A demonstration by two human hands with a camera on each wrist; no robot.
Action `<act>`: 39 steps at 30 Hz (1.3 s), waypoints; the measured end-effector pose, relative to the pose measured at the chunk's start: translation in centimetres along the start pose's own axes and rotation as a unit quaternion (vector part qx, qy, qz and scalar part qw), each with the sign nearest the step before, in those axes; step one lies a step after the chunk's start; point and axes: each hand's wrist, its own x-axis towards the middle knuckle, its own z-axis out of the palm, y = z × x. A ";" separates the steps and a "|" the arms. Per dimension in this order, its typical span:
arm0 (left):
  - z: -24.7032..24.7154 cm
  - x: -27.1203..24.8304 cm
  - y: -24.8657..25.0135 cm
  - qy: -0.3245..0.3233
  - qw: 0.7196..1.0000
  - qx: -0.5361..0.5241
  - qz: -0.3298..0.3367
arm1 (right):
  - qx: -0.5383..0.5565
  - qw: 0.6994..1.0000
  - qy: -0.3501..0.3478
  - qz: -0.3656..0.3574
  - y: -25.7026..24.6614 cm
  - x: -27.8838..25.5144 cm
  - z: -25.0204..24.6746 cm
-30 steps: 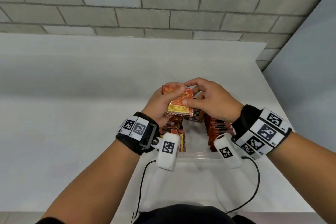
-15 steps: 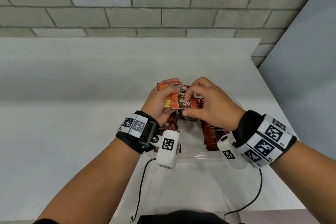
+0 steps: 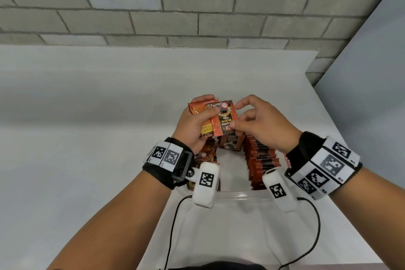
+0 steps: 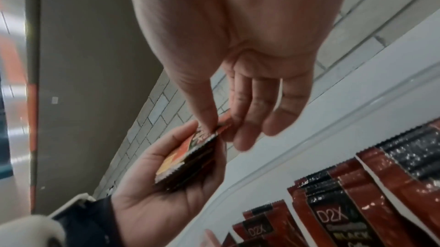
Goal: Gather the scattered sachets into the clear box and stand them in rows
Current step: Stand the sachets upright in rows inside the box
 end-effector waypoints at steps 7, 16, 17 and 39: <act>-0.6 0.1 0.1 -0.035 0.999 0.027 -0.019 | -0.005 0.998 0.012 -0.056 -1.2 1.5 -0.2; -1.3 0.3 0.5 0.014 1.000 -0.008 0.016 | 0.063 0.998 -0.012 0.024 0.1 1.7 -1.3; -1.5 0.3 0.7 0.032 0.999 -0.020 0.018 | 0.018 1.000 -0.001 0.015 0.1 1.8 -1.6; -4.0 -0.4 2.3 0.074 0.997 0.006 0.012 | -0.495 0.856 -0.152 -0.011 1.4 3.7 2.2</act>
